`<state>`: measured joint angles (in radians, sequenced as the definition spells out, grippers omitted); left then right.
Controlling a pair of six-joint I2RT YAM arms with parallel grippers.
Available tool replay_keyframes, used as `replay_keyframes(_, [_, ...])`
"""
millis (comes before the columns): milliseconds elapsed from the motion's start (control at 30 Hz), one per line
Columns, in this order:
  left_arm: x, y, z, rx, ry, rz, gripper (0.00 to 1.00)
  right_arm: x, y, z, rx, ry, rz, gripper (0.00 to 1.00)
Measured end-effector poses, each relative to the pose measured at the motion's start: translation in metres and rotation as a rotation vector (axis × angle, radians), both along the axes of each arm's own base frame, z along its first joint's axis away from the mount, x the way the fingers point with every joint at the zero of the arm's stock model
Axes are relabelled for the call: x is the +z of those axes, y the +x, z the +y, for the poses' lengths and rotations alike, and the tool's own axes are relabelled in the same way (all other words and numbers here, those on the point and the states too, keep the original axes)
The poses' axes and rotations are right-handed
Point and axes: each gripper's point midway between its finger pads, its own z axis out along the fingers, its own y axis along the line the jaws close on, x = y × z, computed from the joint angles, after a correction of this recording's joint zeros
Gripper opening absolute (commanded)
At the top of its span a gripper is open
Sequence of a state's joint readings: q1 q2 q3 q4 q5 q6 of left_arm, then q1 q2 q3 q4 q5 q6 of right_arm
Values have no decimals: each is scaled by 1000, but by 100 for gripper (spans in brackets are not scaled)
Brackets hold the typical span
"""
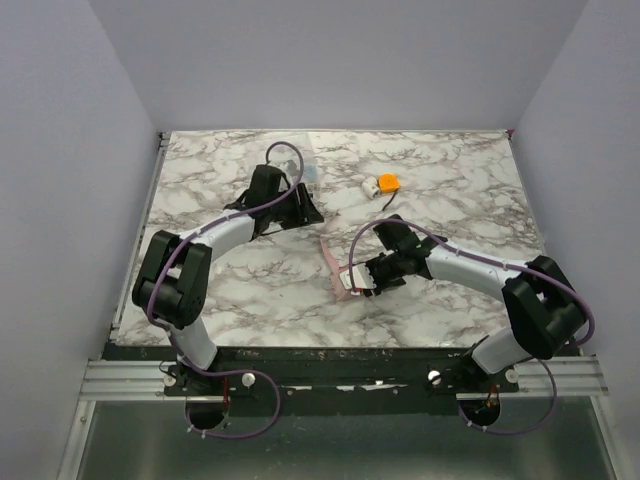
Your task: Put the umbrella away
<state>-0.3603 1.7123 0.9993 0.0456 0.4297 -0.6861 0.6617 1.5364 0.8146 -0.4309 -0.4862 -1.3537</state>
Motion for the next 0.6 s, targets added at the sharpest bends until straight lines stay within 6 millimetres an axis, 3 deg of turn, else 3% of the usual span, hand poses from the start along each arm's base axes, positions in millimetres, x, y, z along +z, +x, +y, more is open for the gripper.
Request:
replay_keyframes(100, [18,8,-12,-46,58,-44,51,0,0,0,0,0,1,12])
replay_keyframes(200, [22,15,-26,-80,134,-66,51,0,0,0,-1,0,1,12])
replay_keyframes(433, [-20,11,-32,-113,381,33,48,0,0,0,-2,-1,3,12])
replay_keyframes(600, [-38,7,-20,-118,497,84,22,0,0,0,-2,-1,3,12])
